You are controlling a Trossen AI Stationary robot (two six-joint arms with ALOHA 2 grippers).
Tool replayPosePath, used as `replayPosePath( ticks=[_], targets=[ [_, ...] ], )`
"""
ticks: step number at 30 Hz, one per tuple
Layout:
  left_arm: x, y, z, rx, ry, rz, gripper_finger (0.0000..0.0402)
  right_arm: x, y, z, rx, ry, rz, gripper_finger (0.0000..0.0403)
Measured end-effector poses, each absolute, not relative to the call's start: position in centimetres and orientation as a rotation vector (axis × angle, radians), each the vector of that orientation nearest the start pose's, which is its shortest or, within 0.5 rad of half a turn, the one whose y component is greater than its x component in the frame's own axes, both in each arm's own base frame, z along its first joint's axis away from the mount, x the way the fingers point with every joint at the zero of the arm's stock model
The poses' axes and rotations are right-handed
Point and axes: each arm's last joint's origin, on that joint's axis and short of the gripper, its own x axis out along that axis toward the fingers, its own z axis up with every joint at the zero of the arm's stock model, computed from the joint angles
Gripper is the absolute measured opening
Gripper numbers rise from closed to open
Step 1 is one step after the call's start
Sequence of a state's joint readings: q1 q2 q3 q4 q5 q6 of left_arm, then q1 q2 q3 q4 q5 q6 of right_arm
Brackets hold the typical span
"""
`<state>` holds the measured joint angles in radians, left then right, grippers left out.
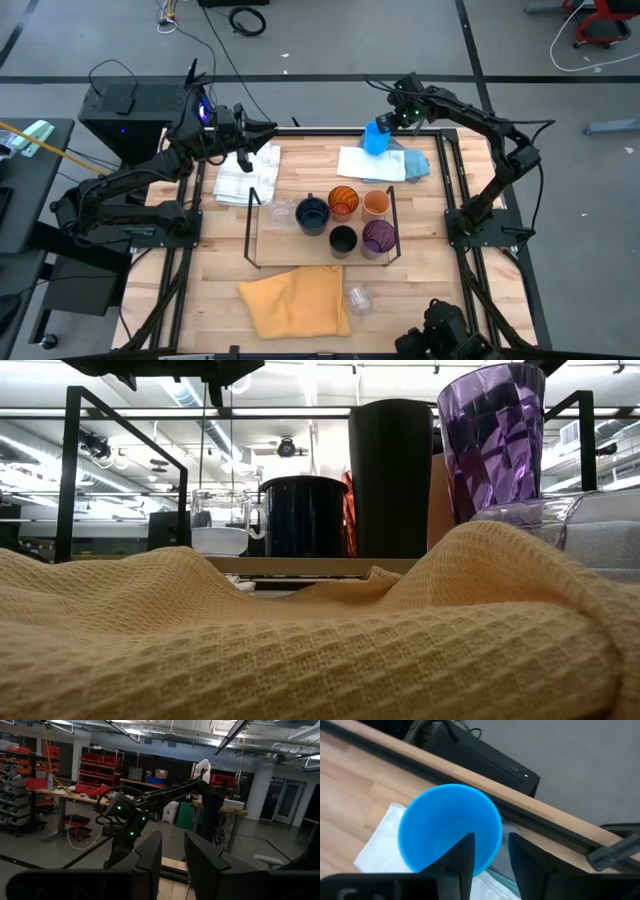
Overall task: Stack small to large cups/mugs on shelf
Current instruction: Put the blue cup on the shelf aligned with the dark blue cup
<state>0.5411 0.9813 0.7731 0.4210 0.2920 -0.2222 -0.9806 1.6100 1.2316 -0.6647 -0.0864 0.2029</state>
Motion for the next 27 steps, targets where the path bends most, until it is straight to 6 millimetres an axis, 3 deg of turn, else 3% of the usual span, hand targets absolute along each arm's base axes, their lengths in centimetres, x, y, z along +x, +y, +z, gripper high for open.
replayPosePath(
  ticks=[12, 18, 27],
  targets=[
    [19.2, 10.5, 35.1, -0.134, -0.222, 0.225, 0.0091, 17.8, -27.3, 24.7, 0.778, 0.866, -0.939, 0.0175],
    [19.2, 10.5, 35.1, -0.134, -0.222, 0.225, 0.0083, 17.8, -27.3, 24.6, 0.812, 0.860, -0.957, 0.0181],
    [19.2, 10.5, 35.1, -0.135, -0.221, 0.216, 0.0089, 20.1, -27.4, 21.4, 0.849, 0.960, -0.900, 0.0180]
  ],
)
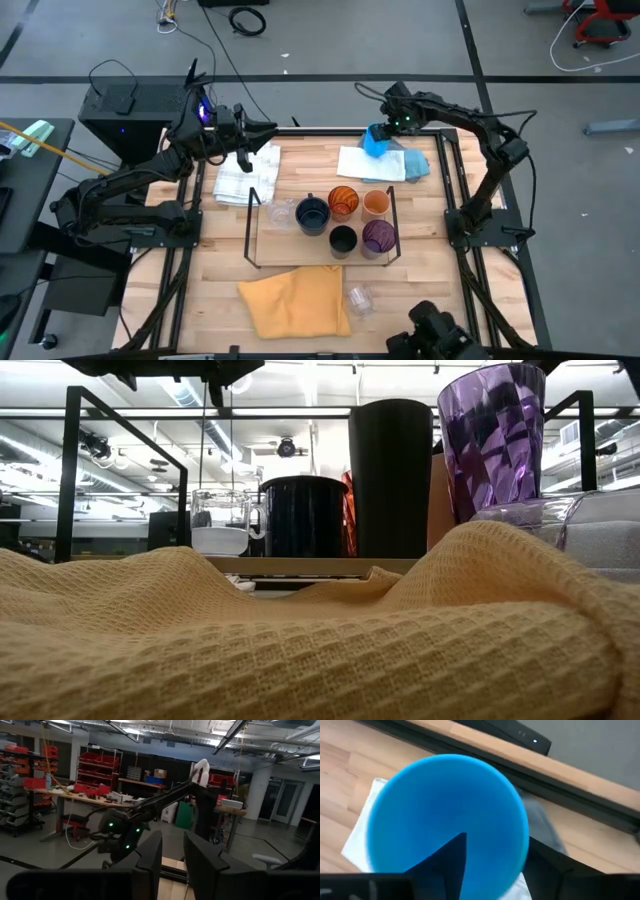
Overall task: Stack small to large cups/mugs on shelf
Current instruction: Put the blue cup on the shelf aligned with the dark blue cup
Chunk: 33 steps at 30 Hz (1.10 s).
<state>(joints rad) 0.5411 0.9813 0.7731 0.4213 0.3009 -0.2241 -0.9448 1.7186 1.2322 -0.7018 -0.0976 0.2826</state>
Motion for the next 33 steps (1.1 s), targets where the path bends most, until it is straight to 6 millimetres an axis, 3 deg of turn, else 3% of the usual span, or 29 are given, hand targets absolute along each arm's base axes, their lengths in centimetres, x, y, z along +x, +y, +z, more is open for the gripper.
replayPosePath(
  ticks=[3, 7, 8, 13, 18, 21, 26, 30, 33],
  targets=[
    [19.2, 10.5, 35.1, -0.135, -0.219, 0.201, 0.0087, 20.5, -27.4, 20.7, 0.879, 0.965, -0.911, 0.0152],
    [19.2, 10.5, 35.1, -0.140, -0.218, 0.197, 0.0080, 20.5, -27.2, 21.3, 0.849, 0.954, -0.890, 0.0034],
    [19.2, 10.5, 35.1, -0.140, -0.219, 0.197, 0.0079, 20.5, -27.0, 21.8, 0.835, 0.942, -0.883, 0.0021],
    [19.2, 10.5, 35.1, -0.134, -0.217, 0.198, 0.0081, 19.8, -26.1, 25.1, 0.779, 0.852, -0.881, 0.0009],
    [19.2, 10.5, 35.1, -0.133, -0.218, 0.198, 0.0081, 19.3, -24.0, 30.2, 0.742, 0.782, -0.865, 0.0008],
    [19.2, 10.5, 35.1, -0.134, -0.218, 0.198, 0.0077, 20.2, -20.8, 34.9, 0.715, 0.701, -0.802, 0.0008],
    [19.2, 10.5, 35.1, -0.134, -0.218, 0.198, 0.0077, 21.3, -13.2, 42.2, 0.719, 0.554, -0.633, 0.0008],
    [19.2, 10.5, 35.1, -0.132, -0.218, 0.200, 0.0082, 20.9, -7.7, 45.5, 0.833, 0.510, -0.580, 0.0008],
    [19.1, 10.6, 35.1, -0.131, -0.218, 0.204, 0.0084, 21.0, -4.1, 46.7, 0.895, 0.504, -0.572, 0.0008]
  ],
)
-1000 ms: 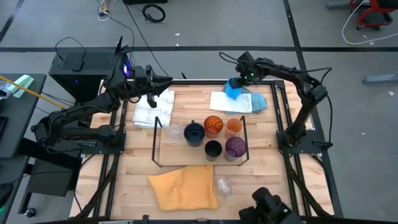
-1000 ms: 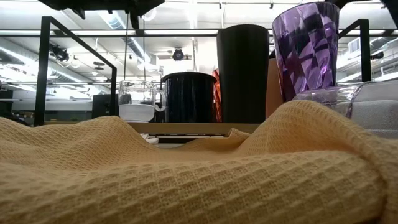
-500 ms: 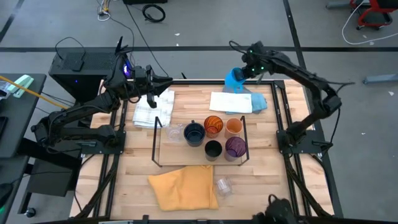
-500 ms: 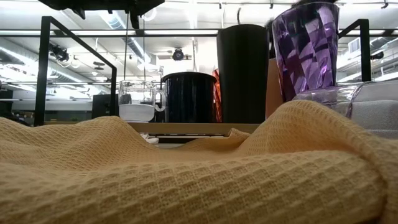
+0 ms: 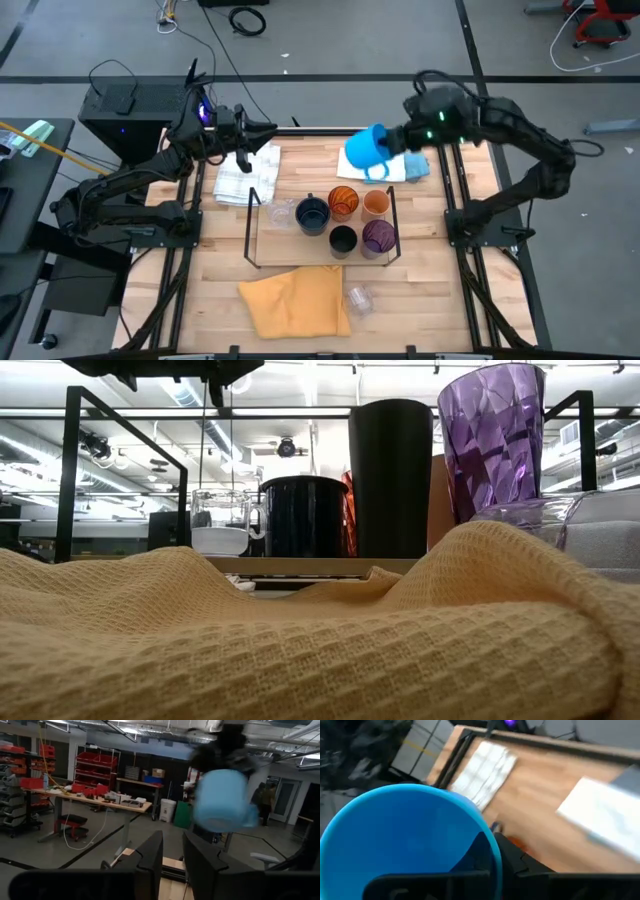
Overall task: Stack small to large cups/mugs on shelf
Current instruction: Put the blue cup on the shelf aligned with the dark blue cup
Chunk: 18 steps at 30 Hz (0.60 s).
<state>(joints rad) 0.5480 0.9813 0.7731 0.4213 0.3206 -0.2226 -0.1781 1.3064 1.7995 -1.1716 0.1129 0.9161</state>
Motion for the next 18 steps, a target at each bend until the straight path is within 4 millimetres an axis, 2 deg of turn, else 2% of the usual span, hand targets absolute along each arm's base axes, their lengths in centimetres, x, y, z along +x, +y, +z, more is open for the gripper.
replayPosePath(
  ticks=[5, 12, 18],
  targets=[
    [19.1, 10.7, 35.1, -0.135, -0.218, 0.202, 0.0080, 21.9, 1.2, 46.5, 0.962, 0.518, -0.520, 0.0008],
    [19.1, 10.4, 35.1, -0.159, -0.206, 0.127, 0.0077, 24.0, 8.2, 44.6, 0.959, 0.541, -0.516, 0.0008],
    [19.4, 9.7, 35.1, -0.188, -0.193, 0.040, 0.0082, 25.4, 16.0, 42.4, 0.971, 0.441, -0.483, 0.0008]
  ],
)
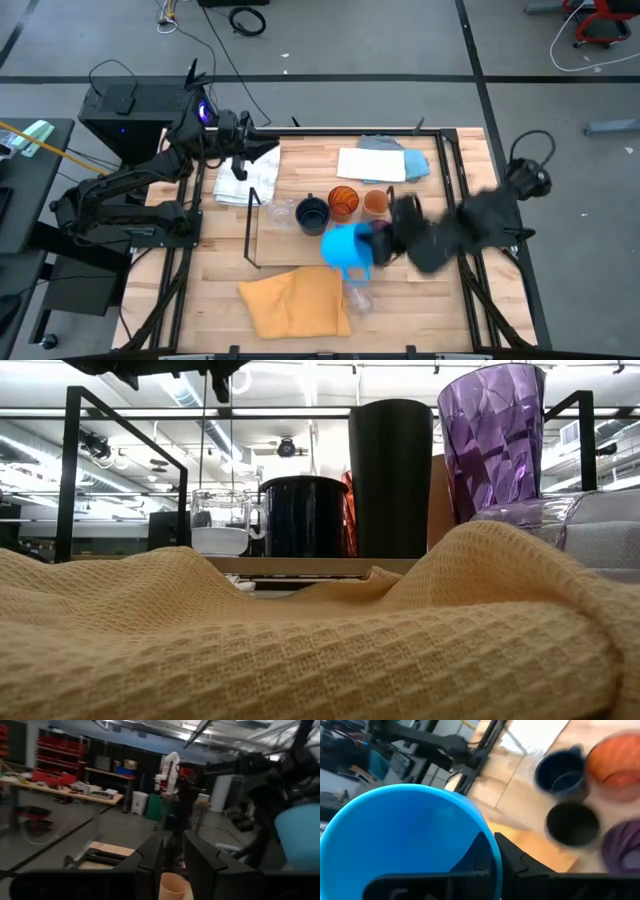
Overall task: Stack small to large cups/mugs on shelf
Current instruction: Put the blue cup on the shelf aligned with the dark blue cup
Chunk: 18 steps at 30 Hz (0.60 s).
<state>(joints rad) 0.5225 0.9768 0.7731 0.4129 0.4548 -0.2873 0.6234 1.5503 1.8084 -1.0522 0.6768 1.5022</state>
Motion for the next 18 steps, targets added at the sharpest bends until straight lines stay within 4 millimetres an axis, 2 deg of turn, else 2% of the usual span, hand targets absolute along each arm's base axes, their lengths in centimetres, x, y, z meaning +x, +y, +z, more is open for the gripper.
replayPosePath(
  ticks=[5, 10, 14, 18],
  targets=[
    [19.4, 8.2, 35.5, -0.247, -0.191, -0.087, 0.0078, 25.9, 22.2, 39.6, 1.017, 0.382, -0.454, 0.0008],
    [19.5, 6.0, 35.9, -0.276, -0.189, -0.218, 0.0073, 28.1, 27.1, 37.5, 1.069, 0.289, -0.388, 0.0008],
    [19.4, 4.6, 36.2, -0.282, -0.196, -0.283, 0.0075, 31.0, 29.0, 37.7, 1.034, 0.255, -0.347, 0.0008],
    [19.2, 3.8, 36.5, -0.280, -0.205, -0.321, 0.0072, 34.3, 28.8, 38.6, 1.007, 0.225, -0.388, 0.0008]
  ],
)
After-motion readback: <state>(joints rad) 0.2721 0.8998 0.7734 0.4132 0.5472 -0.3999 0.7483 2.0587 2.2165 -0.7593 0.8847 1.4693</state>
